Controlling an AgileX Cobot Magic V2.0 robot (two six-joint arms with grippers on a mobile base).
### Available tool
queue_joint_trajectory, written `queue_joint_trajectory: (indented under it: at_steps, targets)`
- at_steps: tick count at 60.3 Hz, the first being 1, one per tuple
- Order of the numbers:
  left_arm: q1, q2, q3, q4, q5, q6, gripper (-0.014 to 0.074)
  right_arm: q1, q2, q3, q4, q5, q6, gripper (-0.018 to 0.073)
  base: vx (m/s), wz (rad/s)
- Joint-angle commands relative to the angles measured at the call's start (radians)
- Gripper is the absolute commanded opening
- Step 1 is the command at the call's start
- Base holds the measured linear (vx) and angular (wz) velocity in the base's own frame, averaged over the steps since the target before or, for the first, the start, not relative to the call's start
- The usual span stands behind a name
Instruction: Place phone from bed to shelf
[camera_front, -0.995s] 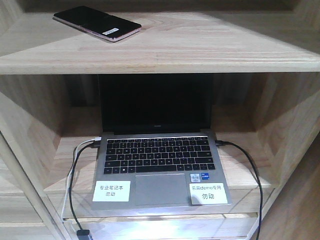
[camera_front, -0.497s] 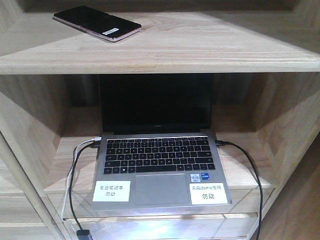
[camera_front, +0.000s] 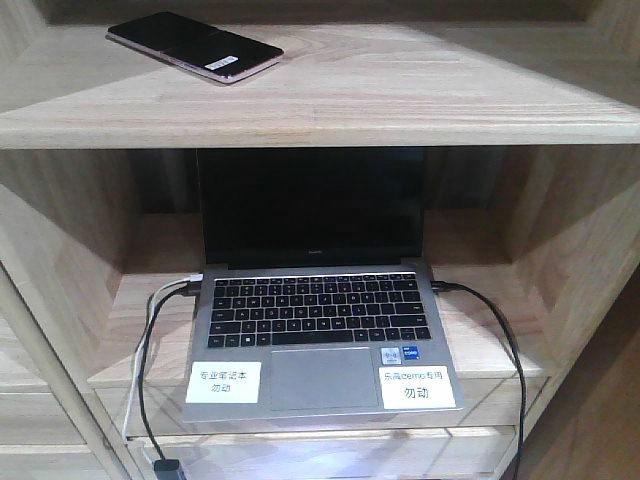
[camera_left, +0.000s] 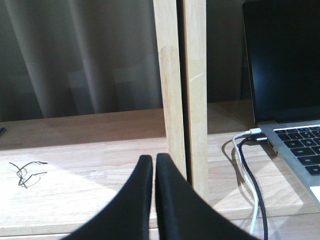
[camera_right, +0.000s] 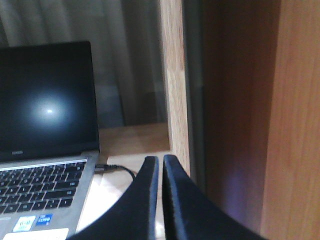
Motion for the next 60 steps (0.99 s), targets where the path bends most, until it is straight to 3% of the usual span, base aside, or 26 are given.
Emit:
queue_joint_trajectory:
  at_steps: [1,60]
  targets:
    - [0.0,-0.01,-0.026,-0.005,-0.071,-0.004,0.0001,-0.006,-0.008,0.008,0.001,-0.086,-0.004,-0.0001,0.0,0.0]
    - [0.0,-0.01,-0.026,-0.005,-0.071,-0.004,0.0001,-0.006,-0.008,0.008,0.001,-0.082,-0.004,-0.0001,0.0,0.0]
